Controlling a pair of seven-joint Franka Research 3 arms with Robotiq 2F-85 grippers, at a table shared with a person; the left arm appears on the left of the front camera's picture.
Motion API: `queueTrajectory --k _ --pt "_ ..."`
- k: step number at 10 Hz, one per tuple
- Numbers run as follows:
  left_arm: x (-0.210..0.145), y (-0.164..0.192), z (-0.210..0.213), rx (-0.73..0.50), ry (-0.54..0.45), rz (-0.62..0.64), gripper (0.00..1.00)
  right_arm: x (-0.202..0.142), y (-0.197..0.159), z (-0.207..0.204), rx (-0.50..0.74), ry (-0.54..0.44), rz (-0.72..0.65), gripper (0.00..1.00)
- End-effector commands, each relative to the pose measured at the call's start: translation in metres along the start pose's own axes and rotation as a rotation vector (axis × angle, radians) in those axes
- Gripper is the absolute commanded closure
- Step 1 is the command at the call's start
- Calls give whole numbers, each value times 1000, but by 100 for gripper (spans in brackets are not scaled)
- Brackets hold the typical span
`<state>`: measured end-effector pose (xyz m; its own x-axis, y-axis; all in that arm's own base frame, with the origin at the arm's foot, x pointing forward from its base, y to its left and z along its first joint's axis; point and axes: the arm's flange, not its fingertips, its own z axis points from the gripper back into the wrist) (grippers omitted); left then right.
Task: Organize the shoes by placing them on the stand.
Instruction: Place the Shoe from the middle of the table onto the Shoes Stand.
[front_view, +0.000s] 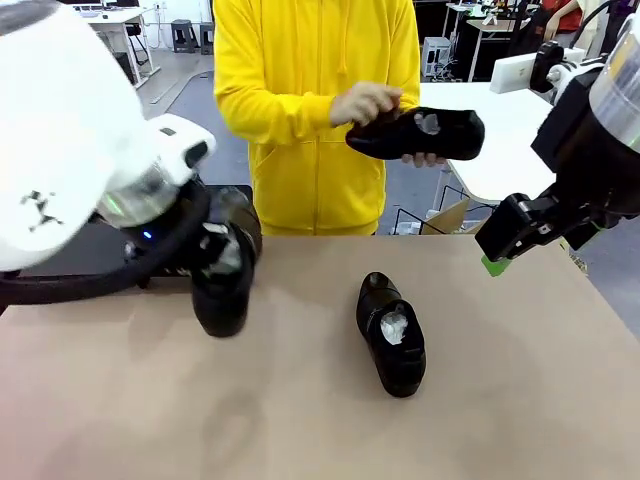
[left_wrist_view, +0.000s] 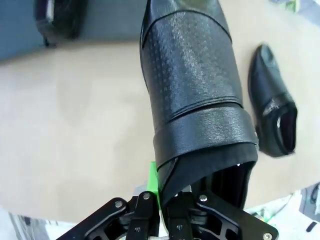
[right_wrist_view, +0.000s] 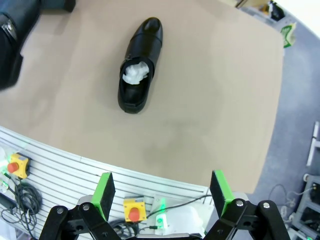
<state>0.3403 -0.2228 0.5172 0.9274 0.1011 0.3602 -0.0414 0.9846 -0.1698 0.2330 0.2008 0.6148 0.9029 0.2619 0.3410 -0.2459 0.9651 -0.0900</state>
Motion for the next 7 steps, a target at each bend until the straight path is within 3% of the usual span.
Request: queueTrajectory --k 1,2,4,5,7 --pt "12 11 -10 -28 -97 6 100 2 -3 2 10 0 14 0" --pt "0 0 0 0 0 0 100 2 -3 2 10 0 14 0" --pt "0 0 0 0 0 0 100 2 -3 2 10 0 14 0" --pt "9 9 -3 6 -27 -5 100 2 -3 2 10 0 14 0" --pt "33 15 -9 -4 -213 -91 100 2 -3 2 10 0 14 0"
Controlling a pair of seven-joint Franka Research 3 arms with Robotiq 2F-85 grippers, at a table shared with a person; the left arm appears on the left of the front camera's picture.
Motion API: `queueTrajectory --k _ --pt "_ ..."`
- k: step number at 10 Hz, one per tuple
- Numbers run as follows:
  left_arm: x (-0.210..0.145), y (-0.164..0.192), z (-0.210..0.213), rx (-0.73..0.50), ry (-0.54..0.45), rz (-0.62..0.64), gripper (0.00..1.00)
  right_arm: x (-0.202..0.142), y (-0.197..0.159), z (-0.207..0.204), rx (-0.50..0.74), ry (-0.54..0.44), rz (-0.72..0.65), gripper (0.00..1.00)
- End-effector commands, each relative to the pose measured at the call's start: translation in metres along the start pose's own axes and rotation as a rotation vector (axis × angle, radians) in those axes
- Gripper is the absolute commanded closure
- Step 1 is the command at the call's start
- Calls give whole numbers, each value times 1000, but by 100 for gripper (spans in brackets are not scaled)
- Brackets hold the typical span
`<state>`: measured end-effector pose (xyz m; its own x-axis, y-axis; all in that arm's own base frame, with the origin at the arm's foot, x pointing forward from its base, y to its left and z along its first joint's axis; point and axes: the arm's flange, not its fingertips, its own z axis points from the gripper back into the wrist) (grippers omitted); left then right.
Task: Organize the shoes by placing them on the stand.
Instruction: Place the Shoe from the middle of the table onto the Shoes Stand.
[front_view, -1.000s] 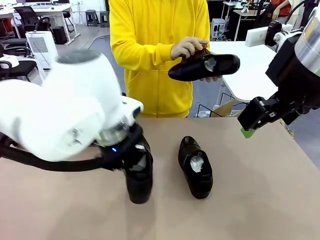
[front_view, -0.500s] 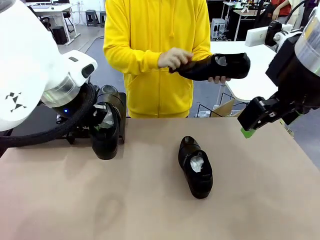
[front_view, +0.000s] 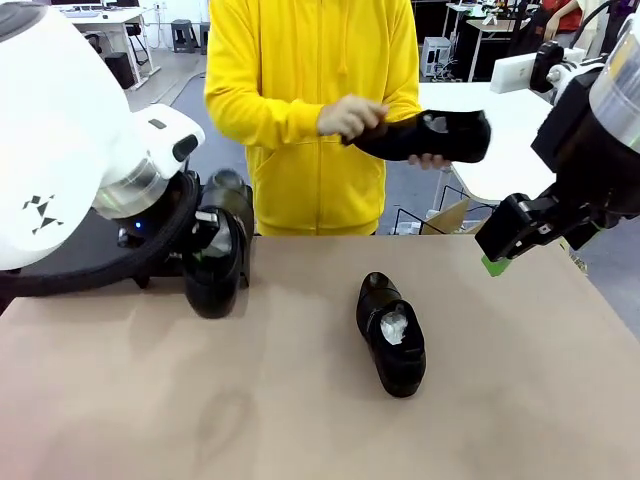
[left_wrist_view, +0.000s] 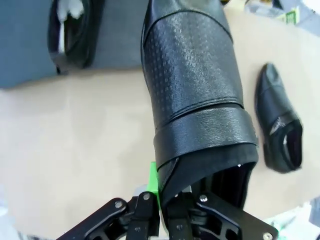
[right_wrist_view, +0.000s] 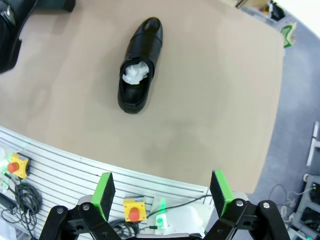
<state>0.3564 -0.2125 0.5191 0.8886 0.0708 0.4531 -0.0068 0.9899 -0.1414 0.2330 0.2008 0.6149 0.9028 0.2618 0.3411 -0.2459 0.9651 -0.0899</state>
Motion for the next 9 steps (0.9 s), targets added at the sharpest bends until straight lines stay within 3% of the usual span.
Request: queueTrajectory --k 1,5,9 --pt "36 12 -17 -51 -129 -43 100 2 -3 1 10 0 14 0" --pt "99 32 -78 42 -197 -33 100 2 -3 1 10 0 14 0" --pt "119 39 -132 15 -192 -67 100 2 -3 1 10 0 14 0"
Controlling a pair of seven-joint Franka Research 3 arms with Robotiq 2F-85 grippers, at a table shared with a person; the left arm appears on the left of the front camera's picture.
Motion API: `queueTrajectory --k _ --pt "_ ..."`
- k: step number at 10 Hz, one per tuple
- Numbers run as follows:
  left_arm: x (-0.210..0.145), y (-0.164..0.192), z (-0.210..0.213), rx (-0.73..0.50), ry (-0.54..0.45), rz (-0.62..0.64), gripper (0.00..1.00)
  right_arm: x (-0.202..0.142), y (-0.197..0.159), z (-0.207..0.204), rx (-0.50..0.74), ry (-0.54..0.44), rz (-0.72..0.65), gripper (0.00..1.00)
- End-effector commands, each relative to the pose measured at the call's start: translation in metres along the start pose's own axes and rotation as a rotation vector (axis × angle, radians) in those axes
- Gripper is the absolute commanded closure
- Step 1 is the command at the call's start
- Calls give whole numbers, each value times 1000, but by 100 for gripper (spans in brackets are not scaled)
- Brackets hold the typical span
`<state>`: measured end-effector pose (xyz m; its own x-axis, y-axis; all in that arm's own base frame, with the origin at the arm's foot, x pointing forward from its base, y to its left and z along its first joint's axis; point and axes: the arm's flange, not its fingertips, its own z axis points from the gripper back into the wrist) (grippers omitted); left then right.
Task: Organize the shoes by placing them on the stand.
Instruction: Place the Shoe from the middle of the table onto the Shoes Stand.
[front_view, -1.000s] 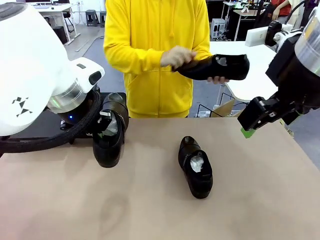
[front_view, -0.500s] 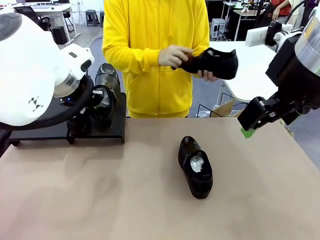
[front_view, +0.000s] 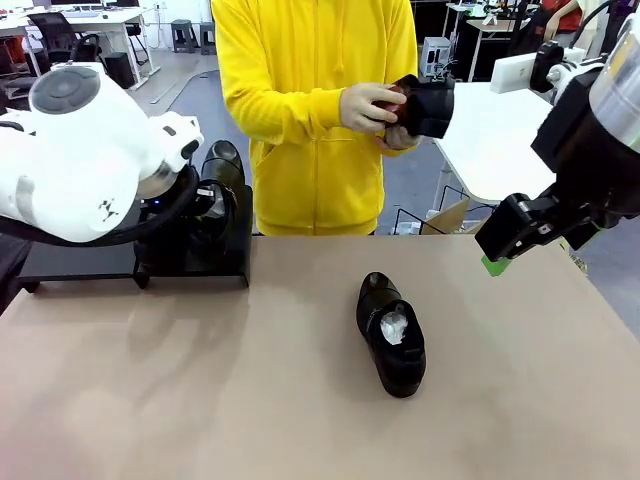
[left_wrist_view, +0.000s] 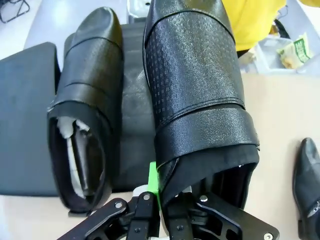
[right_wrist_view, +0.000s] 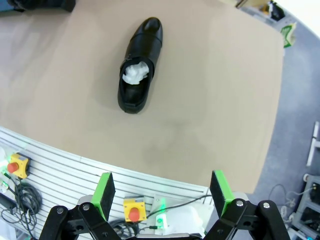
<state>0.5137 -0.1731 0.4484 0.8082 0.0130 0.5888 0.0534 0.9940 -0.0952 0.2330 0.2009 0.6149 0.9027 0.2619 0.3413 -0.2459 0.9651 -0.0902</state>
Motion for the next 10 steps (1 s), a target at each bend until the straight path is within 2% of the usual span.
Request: queueTrajectory --k 1,10 --pt "10 -6 -11 10 -46 21 100 2 -3 1 10 0 14 0" --pt "16 7 -53 31 -47 71 100 2 -3 1 10 0 14 0"
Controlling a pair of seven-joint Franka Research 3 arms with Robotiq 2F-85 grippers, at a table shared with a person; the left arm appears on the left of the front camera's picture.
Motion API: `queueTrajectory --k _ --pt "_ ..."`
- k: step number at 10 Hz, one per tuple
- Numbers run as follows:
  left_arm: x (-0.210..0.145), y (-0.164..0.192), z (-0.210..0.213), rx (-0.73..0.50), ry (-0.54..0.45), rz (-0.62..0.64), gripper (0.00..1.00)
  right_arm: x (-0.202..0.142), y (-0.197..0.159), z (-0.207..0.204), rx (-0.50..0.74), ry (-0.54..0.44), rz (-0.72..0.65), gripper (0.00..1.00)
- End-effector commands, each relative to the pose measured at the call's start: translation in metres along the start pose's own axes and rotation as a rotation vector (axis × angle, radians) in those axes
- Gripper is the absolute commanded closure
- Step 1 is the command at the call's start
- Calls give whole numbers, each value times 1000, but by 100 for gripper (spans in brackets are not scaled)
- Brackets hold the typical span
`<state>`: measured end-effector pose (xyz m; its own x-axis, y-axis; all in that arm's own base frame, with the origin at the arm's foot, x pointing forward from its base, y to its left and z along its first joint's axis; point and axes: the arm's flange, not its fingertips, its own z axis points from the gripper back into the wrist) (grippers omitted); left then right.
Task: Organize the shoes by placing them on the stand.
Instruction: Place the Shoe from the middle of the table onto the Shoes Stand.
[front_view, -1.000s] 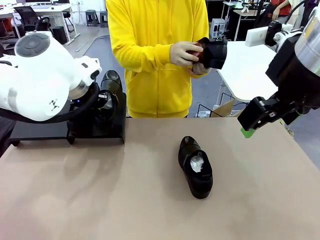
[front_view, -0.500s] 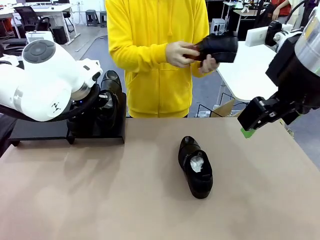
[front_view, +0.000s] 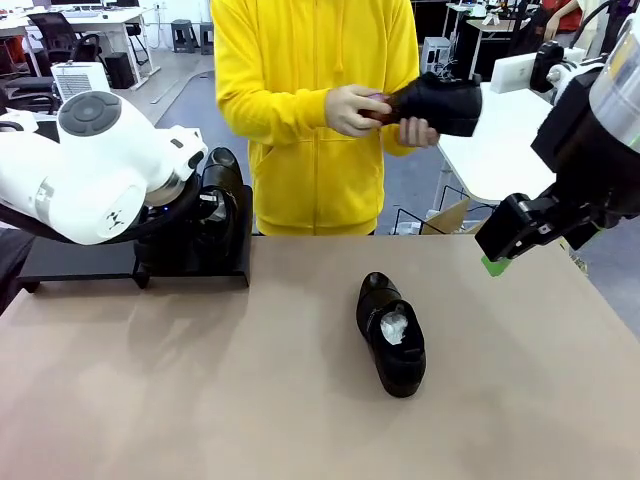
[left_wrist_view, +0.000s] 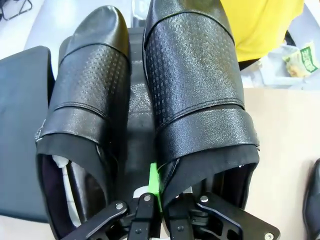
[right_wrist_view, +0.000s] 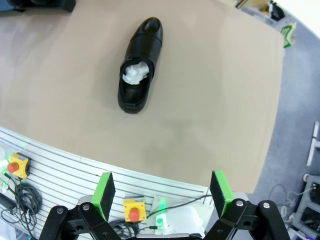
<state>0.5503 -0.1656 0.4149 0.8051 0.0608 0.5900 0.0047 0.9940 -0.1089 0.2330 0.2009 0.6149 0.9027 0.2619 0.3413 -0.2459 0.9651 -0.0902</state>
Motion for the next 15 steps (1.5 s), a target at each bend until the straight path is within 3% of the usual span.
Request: queueTrajectory --k 1,2,3,7,10,11,12,15 --pt "6 -5 -8 16 -43 27 100 2 -3 1 10 0 14 0" --pt "6 -3 -12 17 -40 40 100 2 -3 1 10 0 14 0" --pt "7 -1 -16 23 -26 42 90 2 -3 1 10 0 14 0" --pt "4 -1 -15 31 -28 53 14 2 -3 1 10 0 14 0" --pt "1 -12 15 18 -91 44 14 2 -3 1 10 0 14 0" --pt "-2 -19 30 10 -35 67 14 2 -3 1 10 0 14 0" --pt "9 -5 6 11 -46 32 14 2 -3 1 10 0 14 0" --pt "9 -5 6 11 -46 32 14 2 -3 1 10 0 14 0"
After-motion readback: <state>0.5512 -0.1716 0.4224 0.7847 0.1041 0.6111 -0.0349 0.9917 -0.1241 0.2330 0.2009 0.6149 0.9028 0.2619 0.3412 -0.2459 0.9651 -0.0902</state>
